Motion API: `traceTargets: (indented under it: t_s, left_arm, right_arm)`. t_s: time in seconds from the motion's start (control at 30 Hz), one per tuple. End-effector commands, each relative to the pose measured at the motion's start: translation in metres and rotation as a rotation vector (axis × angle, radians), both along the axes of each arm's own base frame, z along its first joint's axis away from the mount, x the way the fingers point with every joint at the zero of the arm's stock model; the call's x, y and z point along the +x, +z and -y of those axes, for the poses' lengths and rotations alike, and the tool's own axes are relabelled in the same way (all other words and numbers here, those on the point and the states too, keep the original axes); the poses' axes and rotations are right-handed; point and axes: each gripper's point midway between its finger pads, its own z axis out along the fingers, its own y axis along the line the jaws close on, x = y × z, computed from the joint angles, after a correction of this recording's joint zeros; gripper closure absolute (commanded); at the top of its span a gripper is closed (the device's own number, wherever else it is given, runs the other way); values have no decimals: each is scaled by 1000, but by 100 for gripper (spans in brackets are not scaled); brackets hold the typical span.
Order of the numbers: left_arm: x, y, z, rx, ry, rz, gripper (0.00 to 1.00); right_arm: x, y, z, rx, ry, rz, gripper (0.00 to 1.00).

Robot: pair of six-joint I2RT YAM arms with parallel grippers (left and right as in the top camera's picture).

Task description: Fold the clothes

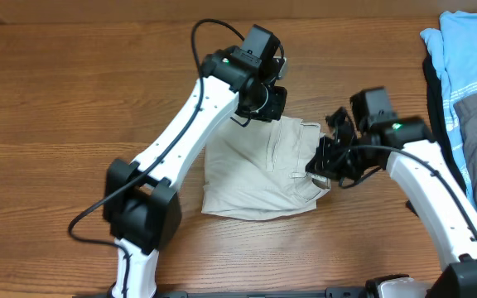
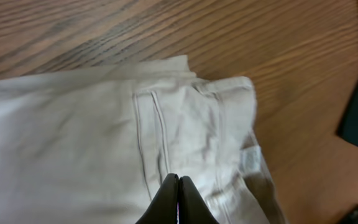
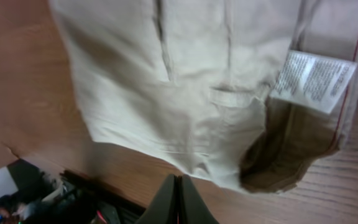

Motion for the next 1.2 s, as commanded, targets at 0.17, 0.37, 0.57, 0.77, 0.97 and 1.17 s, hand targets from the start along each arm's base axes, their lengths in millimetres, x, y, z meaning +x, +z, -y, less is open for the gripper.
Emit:
traceTargets:
  t_s: [0.17,0.37,0.57,0.77,0.97,1.17]
  left_arm:
    - [4,-72,42,-135,-97,-132,96]
    - [32,-107,46,-104,-75,-48,96]
    - [49,-135,39,-34,-41,1,96]
    - [78,-75,41,-74,-13,130,96]
    - [79,26,42,-138,-27,251,96]
    - [40,27,43,-129,-141,159,96]
  right_arm:
    - [-42,-81,9,-16,-127,-165,96]
    - [-71,-119,25,-99,-250,-266,96]
    - [-75,-131,27,-100,-294,-271,96]
    - [-75,-131,26,-98,-290,-269,96]
    - [-72,-128,26,-96,-280,-258,96]
    - [-36,-74,27,-69,-231,-154,96]
